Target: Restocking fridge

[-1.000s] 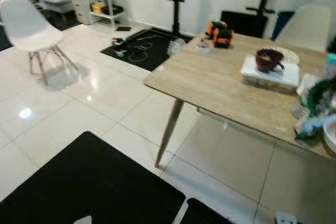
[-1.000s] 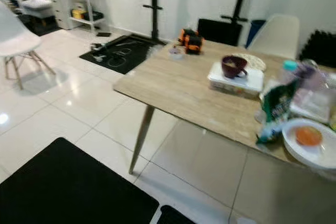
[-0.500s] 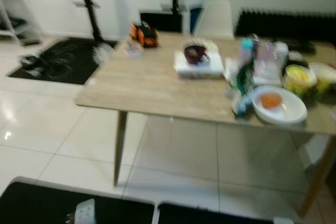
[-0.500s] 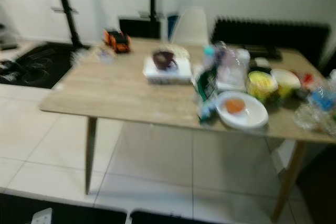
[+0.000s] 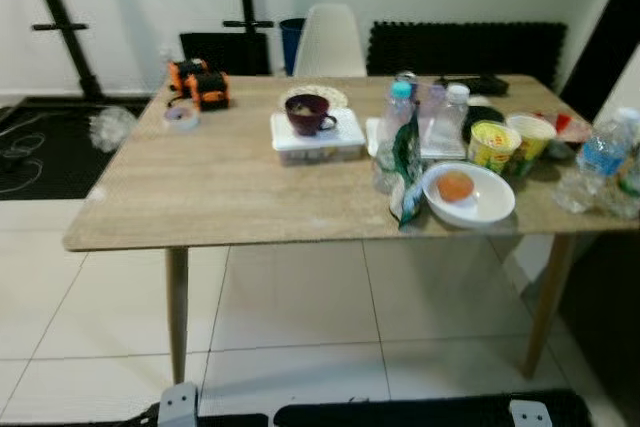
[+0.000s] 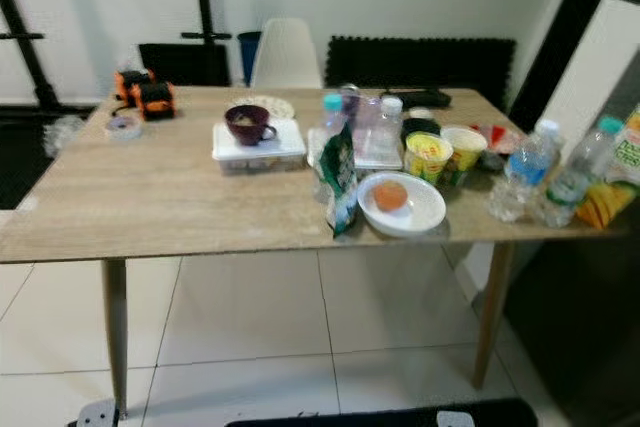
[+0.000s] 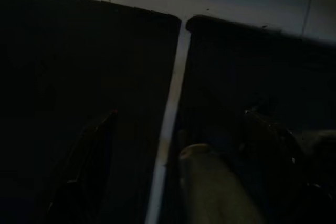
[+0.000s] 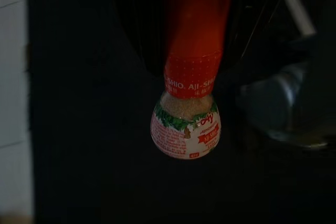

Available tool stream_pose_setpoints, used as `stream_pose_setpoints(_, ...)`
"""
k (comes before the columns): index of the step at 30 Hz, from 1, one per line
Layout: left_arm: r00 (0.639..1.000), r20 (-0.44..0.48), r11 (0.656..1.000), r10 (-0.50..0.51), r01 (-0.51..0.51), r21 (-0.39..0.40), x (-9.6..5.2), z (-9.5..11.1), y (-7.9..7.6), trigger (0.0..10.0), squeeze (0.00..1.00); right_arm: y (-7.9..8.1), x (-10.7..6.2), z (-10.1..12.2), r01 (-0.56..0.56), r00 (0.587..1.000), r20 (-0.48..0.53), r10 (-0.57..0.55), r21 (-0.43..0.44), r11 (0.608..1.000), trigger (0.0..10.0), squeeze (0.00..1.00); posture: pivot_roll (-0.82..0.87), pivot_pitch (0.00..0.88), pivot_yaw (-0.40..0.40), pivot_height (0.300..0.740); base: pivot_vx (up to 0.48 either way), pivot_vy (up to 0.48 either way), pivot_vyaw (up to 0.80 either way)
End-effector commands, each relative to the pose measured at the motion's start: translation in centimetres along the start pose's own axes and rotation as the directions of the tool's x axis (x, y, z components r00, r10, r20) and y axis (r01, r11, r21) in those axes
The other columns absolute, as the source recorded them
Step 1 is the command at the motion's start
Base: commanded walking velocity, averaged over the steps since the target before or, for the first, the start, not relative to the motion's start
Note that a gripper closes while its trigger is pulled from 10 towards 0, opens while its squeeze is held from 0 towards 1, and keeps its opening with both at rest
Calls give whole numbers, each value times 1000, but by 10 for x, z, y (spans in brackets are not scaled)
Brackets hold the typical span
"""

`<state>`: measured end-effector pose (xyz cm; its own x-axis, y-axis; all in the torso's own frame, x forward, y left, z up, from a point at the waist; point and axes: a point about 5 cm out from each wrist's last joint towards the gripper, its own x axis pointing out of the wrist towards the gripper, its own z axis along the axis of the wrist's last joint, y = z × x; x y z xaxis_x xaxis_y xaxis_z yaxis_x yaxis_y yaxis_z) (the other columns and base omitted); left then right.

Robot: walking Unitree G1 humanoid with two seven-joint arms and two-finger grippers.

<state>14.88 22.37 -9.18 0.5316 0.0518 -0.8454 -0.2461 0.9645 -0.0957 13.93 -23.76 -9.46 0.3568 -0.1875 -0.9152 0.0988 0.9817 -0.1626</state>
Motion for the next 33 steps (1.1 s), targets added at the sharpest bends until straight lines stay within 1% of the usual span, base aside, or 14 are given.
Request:
stream_pose_setpoints(1, 1000, 8, 999, -14, 13, 31, 2, 6, -3, 10000, 0, -3, 0, 2, 16, 1000, 2, -16, -14, 1000, 10000, 0, -64, 0, 26, 740, 0, 0, -800)
stream_pose_setpoints(4, 1000, 13, 1000, 5, -5, 27, 1, 8, -1, 10000, 0, -1, 0, 4, 13, 1000, 8, -13, -14, 1000, 10000, 0, -55, 0, 12, 740, 0, 0, -800)
stream_pose_setpoints(6, 1000, 10, 1000, 14, -14, 22, 1, 5, 2, 10000, 0, -1, 0, 3, 12, 1000, 5, -12, -23, 1000, 10000, 0, -49, 0, 0, 740, 0, 0, -800)
stream_pose_setpoints(7, 999, 1, 999, 33, -33, 5, -1, -1, 6, 10000, 0, -3, 0, 1, 13, 1000, -5, -13, -49, 999, 10000, 0, -45, 0, -6, 740, 0, 0, -800)
stream_pose_setpoints(8, 999, 1, 999, 33, -33, 5, -1, -1, 6, 10000, 0, -3, 0, 1, 13, 1000, -5, -13, -49, 999, 10000, 0, -45, 0, -6, 740, 0, 0, -800)
stream_pose_setpoints(9, 999, -16, 999, 45, -45, 1, -3, -8, 9, 10000, 0, -5, 0, -1, 18, 1000, -12, -19, -56, 998, 10000, 0, -46, 0, -5, 740, 0, 0, -800)
stream_pose_setpoints(12, 996, -56, 998, 66, -65, 8, -8, -23, 16, 10000, 0, -8, -1, -2, 28, 1000, -12, -28, -54, 998, 10000, 0, -54, 0, -1, 740, 0, 0, -800)
stream_pose_setpoints(14, 995, -65, 997, 73, -73, 8, -10, -27, 20, 10000, 0, -9, -1, -1, 28, 1000, -4, -29, -50, 998, 10000, 0, -54, 0, -1, 740, 0, 0, -800)
stream_pose_setpoints(17, 995, -61, 996, 85, -85, 4, -11, -27, 25, 10000, 0, -10, -1, 0, 28, 1000, 0, -28, -50, 998, 10000, 0, -54, 0, -4, 740, 0, 0, -800)
stream_pose_setpoints(18, 994, -53, 995, 96, -96, 1, -11, -25, 29, 10000, 0, -10, -1, 2, 28, 1000, 2, -28, -54, 998, 10000, 0, -50, 0, -6, 740, 0, 0, -800)
stream_pose_setpoints(19, 994, -53, 995, 96, -96, 1, -11, -25, 29, 10000, 0, -10, -1, 2, 28, 1000, 2, -28, -54, 998, 10000, 0, -50, 0, -6, 740, 0, 0, -800)
stream_pose_setpoints(20, 994, -41, 995, 103, -103, 5, -12, -20, 33, 10000, 0, -10, 0, 3, 26, 1000, 5, -26, -59, 998, 10000, 0, -46, 0, -7, 740, 0, 0, -800)
stream_pose_setpoints(26, 993, -18, 993, 116, -116, 22, -12, -13, 38, 10000, 0, -7, 0, 4, 18, 1000, 8, -18, -64, 998, 10000, 0, -40, 13, -2, 740, 0, 0, -800)
stream_pose_setpoints(33, 993, -22, 993, 112, -111, 42, -12, -13, 38, 10000, 0, -5, 0, 2, 10, 1000, 2, -10, -69, 998, 10000, 0, -41, 20, 1, 740, 0, 0, -800)
